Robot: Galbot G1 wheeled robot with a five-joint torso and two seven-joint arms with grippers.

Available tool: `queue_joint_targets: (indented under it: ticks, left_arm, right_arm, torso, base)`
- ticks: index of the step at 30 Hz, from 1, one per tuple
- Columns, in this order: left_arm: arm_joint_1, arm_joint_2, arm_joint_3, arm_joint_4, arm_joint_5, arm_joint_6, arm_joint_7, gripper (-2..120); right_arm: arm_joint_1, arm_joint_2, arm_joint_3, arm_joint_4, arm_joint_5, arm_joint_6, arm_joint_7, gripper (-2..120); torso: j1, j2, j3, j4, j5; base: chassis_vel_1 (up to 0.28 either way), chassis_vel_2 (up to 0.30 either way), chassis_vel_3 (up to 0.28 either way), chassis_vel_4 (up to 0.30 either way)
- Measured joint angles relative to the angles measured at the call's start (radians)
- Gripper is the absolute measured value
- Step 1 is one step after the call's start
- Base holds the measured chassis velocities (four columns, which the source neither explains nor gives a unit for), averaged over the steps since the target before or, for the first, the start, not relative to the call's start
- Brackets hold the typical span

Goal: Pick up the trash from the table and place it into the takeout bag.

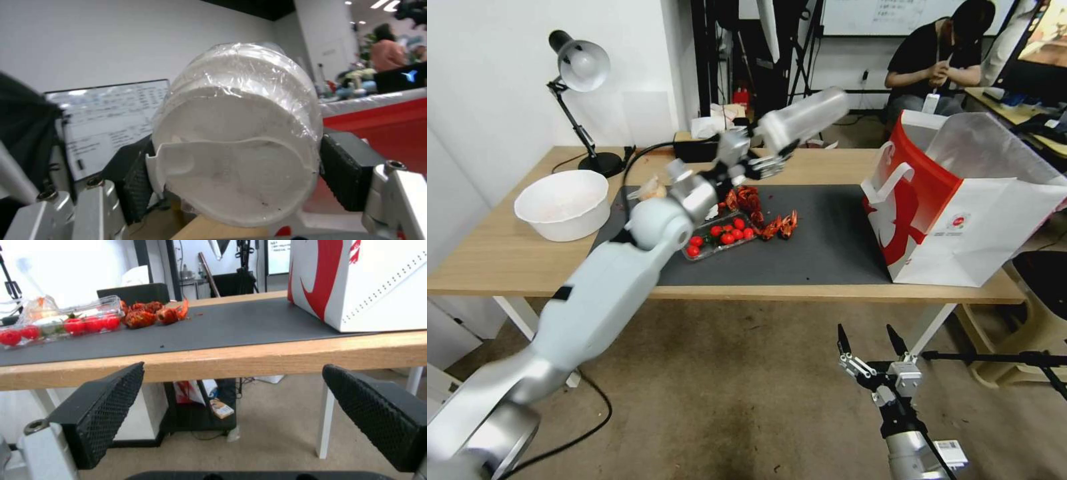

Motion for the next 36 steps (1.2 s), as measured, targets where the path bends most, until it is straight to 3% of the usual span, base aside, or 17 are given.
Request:
queue_joint_targets:
  ticks: [9, 13, 16, 20, 24, 30, 36]
  left_arm:
    - [-0.249, -0.106, 0.214, 0.147, -0.007, -0.002, 0.020, 73]
    - [-0.379, -0.185, 0.325, 0.227, -0.003, -0.014, 0.031, 73]
    - [-0.465, -0.243, 0.389, 0.291, 0.038, -0.018, 0.046, 73]
    - [-0.615, -0.349, 0.490, 0.452, 0.233, -0.045, 0.072, 73]
    - [-0.684, -0.401, 0.520, 0.543, 0.352, -0.086, 0.120, 72]
    - [-0.693, -0.411, 0.526, 0.556, 0.383, -0.093, 0.145, 73]
    - [-0.690, -0.408, 0.532, 0.551, 0.374, -0.093, 0.121, 95]
  right_arm:
    - [-0.016, 0.011, 0.003, 0.020, -0.020, -0.001, 0.000, 100]
    - [-0.017, 0.019, 0.003, 0.016, -0.028, -0.001, 0.000, 100]
    - [-0.020, 0.024, 0.003, 0.016, -0.032, 0.000, 0.000, 100]
    - [-0.026, 0.023, 0.022, 0.013, -0.028, 0.010, -0.001, 100]
    - [-0.026, 0.017, 0.029, 0.006, -0.023, 0.018, -0.001, 100]
    - [-0.023, 0.013, 0.029, 0.002, -0.023, 0.019, -0.001, 100]
    - [-0.022, 0.006, 0.031, -0.004, -0.022, 0.019, -0.001, 100]
  torso:
    - [0.000, 0.000, 0.000, 0.0005, 0.0001]
    - [0.000, 0.000, 0.000, 0.0004, 0.0001]
    - [0.000, 0.000, 0.000, 0.0003, 0.0003]
    - [0.000, 0.000, 0.000, 0.0004, 0.0002]
    - [0.000, 0.000, 0.000, 0.0004, 0.0002]
    - [0.000, 0.000, 0.000, 0.0006, 0.0000]
    - [0.000, 0.000, 0.000, 0.0005, 0.0000]
  base:
    - [0.000, 0.000, 0.000, 0.000]
    - [0.000, 0.000, 0.000, 0.000]
    - [0.000, 0.000, 0.000, 0.000]
    - [0.000, 0.000, 0.000, 0.000]
    - [0.000, 0.000, 0.000, 0.000]
    - [0.000, 0.000, 0.000, 0.000]
    - [0.000, 0.000, 0.000, 0.000]
